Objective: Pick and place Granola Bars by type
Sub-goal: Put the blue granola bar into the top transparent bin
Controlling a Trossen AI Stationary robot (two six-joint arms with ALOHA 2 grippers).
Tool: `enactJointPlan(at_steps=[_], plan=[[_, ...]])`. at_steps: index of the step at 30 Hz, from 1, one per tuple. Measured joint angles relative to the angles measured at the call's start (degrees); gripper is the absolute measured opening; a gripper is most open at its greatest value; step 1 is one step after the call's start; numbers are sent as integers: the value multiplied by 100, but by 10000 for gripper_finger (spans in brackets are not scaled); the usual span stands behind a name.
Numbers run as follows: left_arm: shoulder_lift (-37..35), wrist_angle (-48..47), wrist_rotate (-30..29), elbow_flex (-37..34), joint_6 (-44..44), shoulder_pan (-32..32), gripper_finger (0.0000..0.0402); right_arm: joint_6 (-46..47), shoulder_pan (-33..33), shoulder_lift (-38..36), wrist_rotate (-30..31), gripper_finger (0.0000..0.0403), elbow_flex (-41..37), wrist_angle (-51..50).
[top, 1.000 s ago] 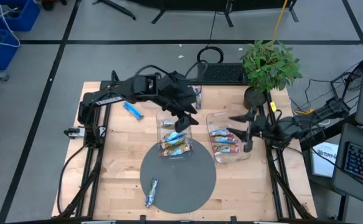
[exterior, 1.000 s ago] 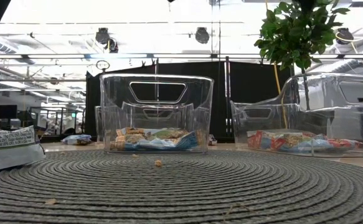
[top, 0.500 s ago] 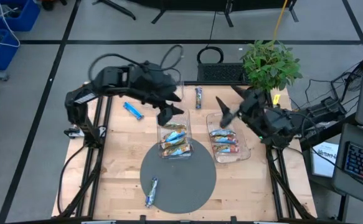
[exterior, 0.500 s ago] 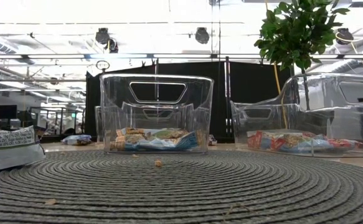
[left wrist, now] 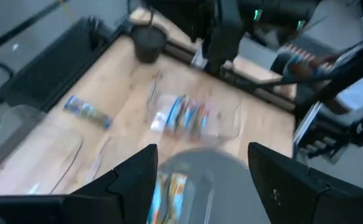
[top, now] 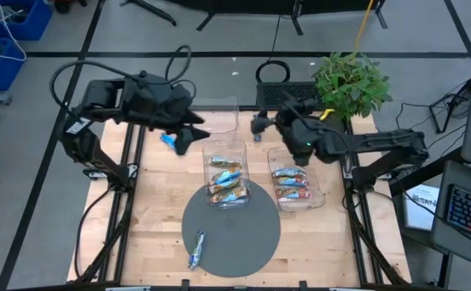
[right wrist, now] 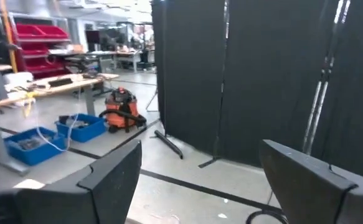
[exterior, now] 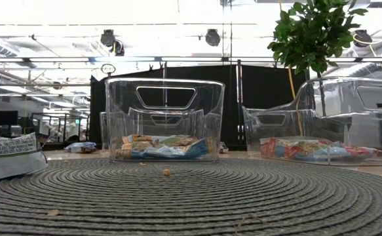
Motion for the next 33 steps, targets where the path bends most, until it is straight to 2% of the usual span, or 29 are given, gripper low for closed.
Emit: enactJointPlan(at_steps=[3,5,9,13,16,22,24,29,33], plan=[[-113,-190,-32,8,72,1,253,496,-280,163,-41,314,102,-487],[-165,-482,-32,-4,127,1,253,1144,-519,229,-256,314,102,-1052],[-279,-750,30,0,155,-16,253,2675,-1112,335,-1395,314,107,-2479],[-318,-943,60,-2,155,-57,253,3231,-1744,652,-2458,313,100,-3200],[-348,-1035,60,-1,155,-95,253,3274,-2054,900,-2887,313,96,-3253],[-337,-1235,91,0,180,-132,253,3747,-2431,1360,-3097,313,96,-3295],[-346,-1238,159,0,187,-132,253,3901,-2544,1487,-3341,313,98,-3243],[-341,-1236,220,0,196,-139,253,4275,-2714,1891,-3819,313,98,-3238],[-343,-1238,222,0,196,-139,253,4463,-2759,2151,-3970,313,98,-3218]])
